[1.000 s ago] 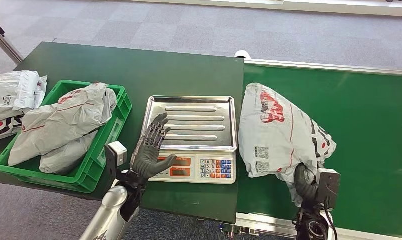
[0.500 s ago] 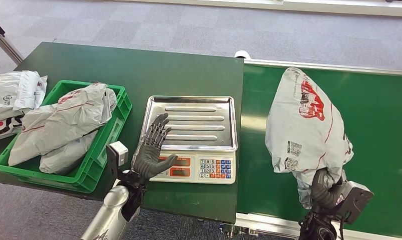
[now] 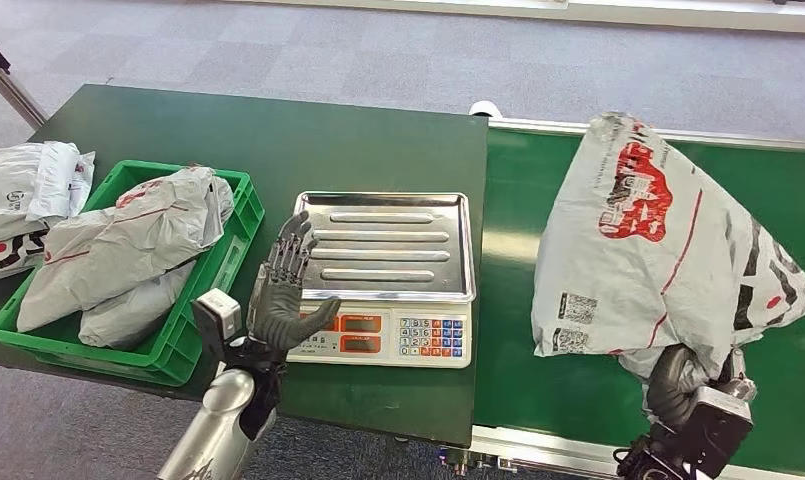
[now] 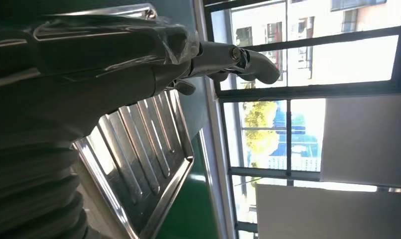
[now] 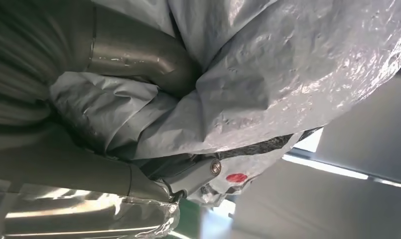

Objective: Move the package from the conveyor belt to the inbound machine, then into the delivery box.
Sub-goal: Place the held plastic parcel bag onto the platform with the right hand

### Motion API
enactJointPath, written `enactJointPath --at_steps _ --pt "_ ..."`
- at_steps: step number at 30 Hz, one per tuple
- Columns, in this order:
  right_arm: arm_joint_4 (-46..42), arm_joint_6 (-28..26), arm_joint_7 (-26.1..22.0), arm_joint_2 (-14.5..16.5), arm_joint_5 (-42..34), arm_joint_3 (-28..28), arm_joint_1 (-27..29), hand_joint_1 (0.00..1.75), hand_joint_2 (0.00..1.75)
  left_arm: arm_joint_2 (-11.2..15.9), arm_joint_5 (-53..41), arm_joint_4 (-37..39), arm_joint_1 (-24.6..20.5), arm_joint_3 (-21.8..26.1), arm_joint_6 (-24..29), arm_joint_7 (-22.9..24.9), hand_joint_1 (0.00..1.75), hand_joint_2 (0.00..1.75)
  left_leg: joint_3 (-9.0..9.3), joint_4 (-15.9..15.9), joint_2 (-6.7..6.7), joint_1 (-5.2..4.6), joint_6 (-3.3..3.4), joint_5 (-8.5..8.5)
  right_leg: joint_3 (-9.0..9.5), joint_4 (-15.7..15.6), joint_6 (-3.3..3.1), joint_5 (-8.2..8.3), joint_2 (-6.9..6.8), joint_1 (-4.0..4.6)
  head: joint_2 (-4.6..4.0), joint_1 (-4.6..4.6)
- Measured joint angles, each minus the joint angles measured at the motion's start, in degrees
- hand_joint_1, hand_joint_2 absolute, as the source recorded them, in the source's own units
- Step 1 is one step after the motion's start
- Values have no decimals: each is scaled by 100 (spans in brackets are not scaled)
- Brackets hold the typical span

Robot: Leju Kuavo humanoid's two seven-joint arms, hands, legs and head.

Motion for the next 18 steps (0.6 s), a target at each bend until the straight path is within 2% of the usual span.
enactJointPath --at_steps 4,9,18 --pt "-555 -486 -17 -184 679 457 128 175 175 6 -5 -340 127 106 353 -229 0 175 -1 0 5 0 0 0 0 0 0 0 1 0 0 0" --pt "-912 -618 -17 -432 1210 913 138 175 175 -47 66 -1016 385 290 631 -356 0 175 -2 0 0 -1 1 -1 0 0 1 -2 -5 -1 0 -1" --pt "-1146 -624 -17 -669 1345 1246 135 175 175 -120 81 -1611 610 440 657 -364 0 175 -1 0 -4 0 1 0 2 0 1 -2 -8 0 0 -2"
